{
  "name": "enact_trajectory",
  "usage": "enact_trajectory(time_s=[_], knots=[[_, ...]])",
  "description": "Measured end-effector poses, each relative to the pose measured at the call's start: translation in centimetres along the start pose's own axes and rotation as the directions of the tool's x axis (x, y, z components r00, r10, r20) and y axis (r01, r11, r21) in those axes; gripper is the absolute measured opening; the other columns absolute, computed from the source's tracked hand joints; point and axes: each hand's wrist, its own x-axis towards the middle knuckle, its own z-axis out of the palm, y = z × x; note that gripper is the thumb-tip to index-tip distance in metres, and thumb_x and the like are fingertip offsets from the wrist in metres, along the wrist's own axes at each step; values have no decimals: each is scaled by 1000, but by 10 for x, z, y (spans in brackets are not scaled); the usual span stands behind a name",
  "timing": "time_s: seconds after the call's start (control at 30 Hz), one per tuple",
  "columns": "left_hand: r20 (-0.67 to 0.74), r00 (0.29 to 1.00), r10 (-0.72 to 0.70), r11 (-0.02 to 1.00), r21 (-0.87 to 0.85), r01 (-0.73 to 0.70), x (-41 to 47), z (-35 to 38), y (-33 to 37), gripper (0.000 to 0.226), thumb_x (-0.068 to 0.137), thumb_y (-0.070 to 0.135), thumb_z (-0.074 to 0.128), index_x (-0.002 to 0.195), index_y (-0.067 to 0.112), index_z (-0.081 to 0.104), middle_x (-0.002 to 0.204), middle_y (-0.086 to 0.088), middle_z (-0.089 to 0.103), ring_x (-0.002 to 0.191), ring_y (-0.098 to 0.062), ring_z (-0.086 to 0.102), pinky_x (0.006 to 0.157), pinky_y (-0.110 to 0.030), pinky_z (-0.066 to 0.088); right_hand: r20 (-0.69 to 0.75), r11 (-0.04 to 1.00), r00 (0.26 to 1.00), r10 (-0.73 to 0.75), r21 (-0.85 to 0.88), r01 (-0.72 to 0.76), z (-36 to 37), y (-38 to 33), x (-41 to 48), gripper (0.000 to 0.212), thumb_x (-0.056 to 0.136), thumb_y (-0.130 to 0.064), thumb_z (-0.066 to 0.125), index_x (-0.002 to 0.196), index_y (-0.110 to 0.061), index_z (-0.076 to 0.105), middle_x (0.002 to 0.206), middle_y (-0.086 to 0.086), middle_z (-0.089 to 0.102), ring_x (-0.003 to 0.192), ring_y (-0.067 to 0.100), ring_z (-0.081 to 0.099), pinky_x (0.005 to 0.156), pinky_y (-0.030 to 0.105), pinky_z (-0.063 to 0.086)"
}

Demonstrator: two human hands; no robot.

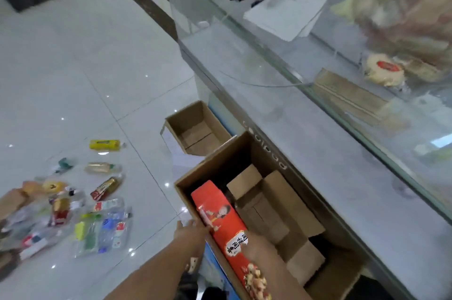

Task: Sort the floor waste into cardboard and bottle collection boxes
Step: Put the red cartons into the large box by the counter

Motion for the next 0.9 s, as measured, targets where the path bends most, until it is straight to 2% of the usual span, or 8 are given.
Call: enact_trajectory(time_s=[0.07,0.23,0.3,0.33,0.37,0.5,0.77,0.9], knots=[[-20,997,-68,992,-109,65,-19,10,-35,68,95,16,39,154,27,8,160,-9,12,149,-26,7,117,-52,7,-18,997,997,-69,-48,68,-14,-38,-8,42,97,-27,42,136,-12,48,137,12,53,126,25,52,101,30,41],[-38,965,-258,885,-411,220,-69,54,-146,67,97,17,38,155,25,6,160,-10,13,149,-27,6,118,-52,5,98,906,964,-246,-329,265,-3,-177,-5,48,97,-28,40,143,-14,38,142,11,48,128,27,49,101,30,40],[-24,932,-362,807,-509,300,-89,84,-195,68,96,15,38,155,25,5,160,-10,13,149,-27,7,118,-53,6,124,827,937,-328,-442,348,13,-240,-8,53,94,-30,34,144,-13,34,150,11,36,138,30,36,110,36,26],[-12,913,-408,766,-549,335,-99,102,-220,68,95,13,36,155,25,5,160,-10,13,149,-27,7,118,-52,5,144,782,922,-360,-492,383,23,-273,-10,54,93,-31,32,144,-13,34,151,12,35,140,30,32,112,39,19],[4,893,-451,722,-587,367,-108,121,-243,68,95,11,35,155,24,6,160,-10,12,149,-26,6,118,-52,4,180,756,914,-363,-515,403,35,-306,-14,54,95,-31,32,146,-14,31,150,12,37,140,29,32,114,40,18],[95,814,-574,547,-695,467,-137,202,-329,68,96,12,35,155,22,3,161,-10,11,149,-26,5,118,-52,4,293,659,864,-409,-560,502,101,-423,-9,57,99,-31,36,152,-21,18,152,8,35,138,23,36,113,32,31],[289,698,-655,206,-821,533,-156,311,-419,72,96,6,34,155,20,-6,162,-10,1,150,-27,-2,119,-50,1,423,421,788,-448,-677,603,211,-570,19,53,95,-29,39,147,-28,29,146,4,45,131,22,45,108,32,36],[371,625,-687,13,-853,521,-148,355,-457,75,96,6,37,154,22,-7,162,-9,-1,150,-26,-4,120,-49,1,491,241,726,-482,-722,649,259,-630,39,55,95,-26,38,149,-25,26,145,4,44,133,22,43,107,32,36]])
